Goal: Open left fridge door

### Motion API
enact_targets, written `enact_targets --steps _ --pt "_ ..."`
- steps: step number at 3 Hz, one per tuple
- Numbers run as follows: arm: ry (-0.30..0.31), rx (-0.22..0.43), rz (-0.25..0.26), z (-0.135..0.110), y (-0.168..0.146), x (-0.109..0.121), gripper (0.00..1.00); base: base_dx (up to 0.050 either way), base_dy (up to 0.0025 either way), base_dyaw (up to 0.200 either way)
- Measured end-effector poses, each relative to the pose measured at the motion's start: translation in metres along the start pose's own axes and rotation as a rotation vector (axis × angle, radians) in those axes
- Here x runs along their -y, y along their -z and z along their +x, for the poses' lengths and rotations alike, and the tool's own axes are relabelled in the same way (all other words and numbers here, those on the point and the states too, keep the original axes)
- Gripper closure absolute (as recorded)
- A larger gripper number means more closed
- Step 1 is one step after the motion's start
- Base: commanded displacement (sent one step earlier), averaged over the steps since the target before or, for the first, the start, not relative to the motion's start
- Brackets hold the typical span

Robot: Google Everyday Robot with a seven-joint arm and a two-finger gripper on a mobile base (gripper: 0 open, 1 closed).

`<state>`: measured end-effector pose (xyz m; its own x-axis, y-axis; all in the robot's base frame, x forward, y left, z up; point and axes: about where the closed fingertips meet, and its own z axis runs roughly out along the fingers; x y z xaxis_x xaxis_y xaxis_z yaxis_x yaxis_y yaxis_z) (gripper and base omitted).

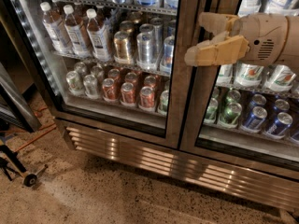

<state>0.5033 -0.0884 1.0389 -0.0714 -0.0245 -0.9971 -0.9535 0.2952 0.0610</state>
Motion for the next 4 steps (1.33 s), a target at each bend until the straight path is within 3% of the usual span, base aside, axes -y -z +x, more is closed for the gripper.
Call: enact_targets --steps 1,2,4 --pt "0.021 0.025 0.053 -0.001 0.001 0.001 0.0 0.0 0.0 0.0" --pt "0.021 0.025 0.053 -0.001 0.0 0.001 0.0 0.0 0.0 0.0" --pt "0.008 -0.04 0.09 -0.01 -0.018 0.019 0.0 0.0 0.0 0.0"
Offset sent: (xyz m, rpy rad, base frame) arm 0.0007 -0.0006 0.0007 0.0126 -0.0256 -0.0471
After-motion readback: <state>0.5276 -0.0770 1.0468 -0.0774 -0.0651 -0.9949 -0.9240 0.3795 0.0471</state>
